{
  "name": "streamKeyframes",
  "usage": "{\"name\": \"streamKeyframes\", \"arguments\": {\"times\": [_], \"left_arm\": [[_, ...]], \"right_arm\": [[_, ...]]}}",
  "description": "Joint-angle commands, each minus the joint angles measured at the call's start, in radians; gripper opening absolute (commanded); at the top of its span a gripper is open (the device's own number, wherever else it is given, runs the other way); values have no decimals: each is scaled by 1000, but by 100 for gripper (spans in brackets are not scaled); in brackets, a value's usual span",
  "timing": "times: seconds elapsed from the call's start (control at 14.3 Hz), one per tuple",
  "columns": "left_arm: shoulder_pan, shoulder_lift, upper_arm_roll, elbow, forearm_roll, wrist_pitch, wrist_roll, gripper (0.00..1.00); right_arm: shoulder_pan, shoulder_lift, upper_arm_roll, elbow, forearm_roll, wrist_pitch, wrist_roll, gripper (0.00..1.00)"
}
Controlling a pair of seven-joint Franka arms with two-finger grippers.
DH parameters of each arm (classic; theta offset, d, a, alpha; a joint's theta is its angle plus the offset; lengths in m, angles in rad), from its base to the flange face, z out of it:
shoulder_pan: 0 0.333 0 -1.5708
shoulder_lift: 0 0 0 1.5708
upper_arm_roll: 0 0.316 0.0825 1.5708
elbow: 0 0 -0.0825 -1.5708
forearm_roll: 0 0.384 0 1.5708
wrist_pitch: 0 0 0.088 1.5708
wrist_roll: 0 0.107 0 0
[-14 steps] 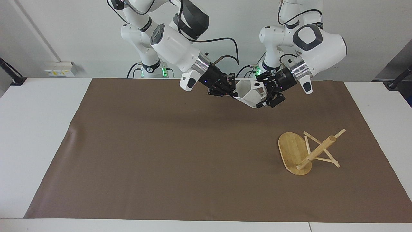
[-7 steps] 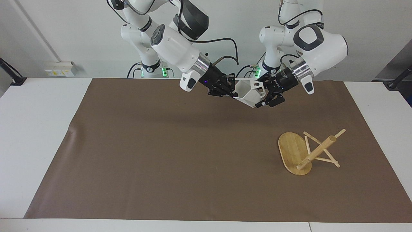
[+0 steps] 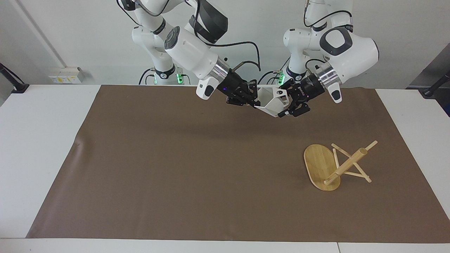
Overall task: Hang cup on rack
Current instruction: 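Release the cup with the right gripper and withdraw it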
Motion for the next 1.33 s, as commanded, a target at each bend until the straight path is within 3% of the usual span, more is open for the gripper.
{"name": "streamKeyframes", "arguments": {"times": [0.0,0.14,0.21,0.42,0.63,0.98,1.26], "left_arm": [[-17,-26,10,-22,25,-2,-68,0],[-11,-26,10,-22,51,-1,-105,0],[-10,-25,11,-22,77,-1,-137,0],[0,-19,11,-12,205,2,-309,0],[6,-14,11,-8,304,16,-435,0],[41,-12,13,-10,315,56,-466,0],[70,-11,11,-36,319,172,-532,0]], "right_arm": [[-13,0,13,0,24,12,11,32],[-13,0,13,0,26,10,11,37],[-13,0,13,0,24,9,11,47],[-15,0,12,0,24,7,9,100],[-15,0,10,0,28,2,12,100],[-16,-5,4,1,26,1,18,100],[-18,-17,-33,6,5,-7,3,100]]}}
